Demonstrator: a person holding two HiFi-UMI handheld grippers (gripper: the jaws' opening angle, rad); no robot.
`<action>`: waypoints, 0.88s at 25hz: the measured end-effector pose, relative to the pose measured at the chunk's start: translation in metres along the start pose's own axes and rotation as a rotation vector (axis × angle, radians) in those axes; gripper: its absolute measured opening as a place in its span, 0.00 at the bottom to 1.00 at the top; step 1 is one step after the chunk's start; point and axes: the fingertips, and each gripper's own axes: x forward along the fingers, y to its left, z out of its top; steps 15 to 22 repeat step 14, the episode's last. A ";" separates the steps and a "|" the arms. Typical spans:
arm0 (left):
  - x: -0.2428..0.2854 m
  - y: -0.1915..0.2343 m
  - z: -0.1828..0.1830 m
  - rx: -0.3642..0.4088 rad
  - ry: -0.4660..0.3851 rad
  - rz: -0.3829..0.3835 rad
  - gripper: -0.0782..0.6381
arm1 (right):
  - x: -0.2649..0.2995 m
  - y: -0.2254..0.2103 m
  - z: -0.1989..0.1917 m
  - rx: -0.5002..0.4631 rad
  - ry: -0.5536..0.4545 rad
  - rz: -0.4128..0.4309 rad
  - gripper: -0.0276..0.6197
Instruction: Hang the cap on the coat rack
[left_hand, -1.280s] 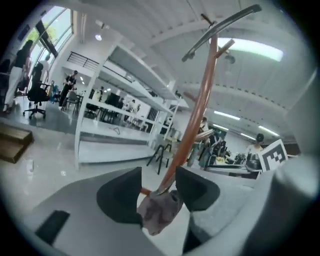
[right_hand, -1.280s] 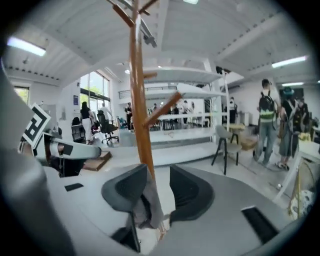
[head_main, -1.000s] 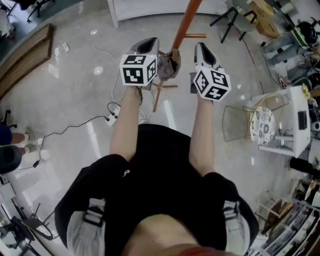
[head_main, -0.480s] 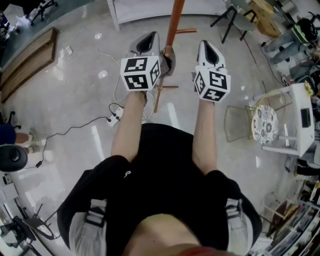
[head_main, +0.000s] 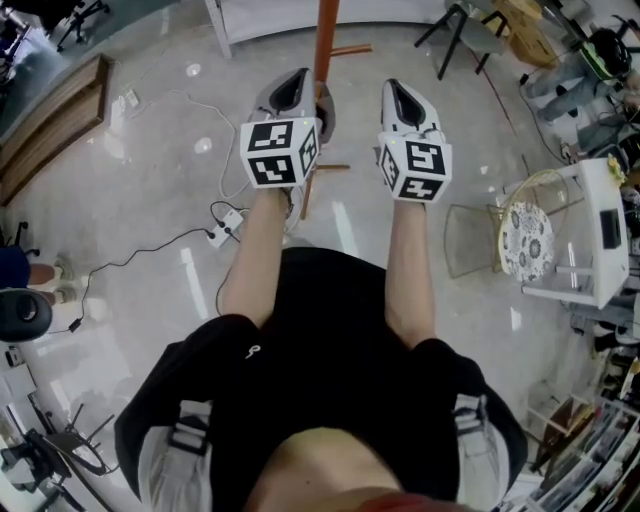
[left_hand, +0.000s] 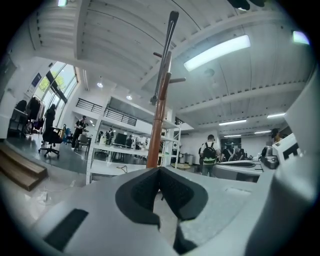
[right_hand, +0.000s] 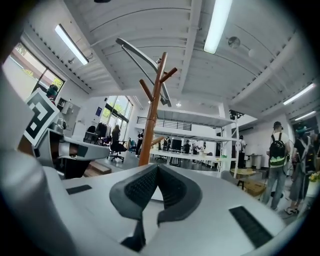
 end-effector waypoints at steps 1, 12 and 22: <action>0.000 0.000 -0.001 0.003 0.002 0.003 0.11 | 0.001 0.000 0.000 0.001 -0.001 0.006 0.04; 0.003 0.005 -0.009 0.032 0.028 0.033 0.11 | 0.022 0.010 -0.006 0.028 -0.016 0.071 0.04; 0.004 0.009 -0.015 0.034 0.039 0.038 0.11 | 0.029 0.013 -0.012 0.036 -0.012 0.082 0.04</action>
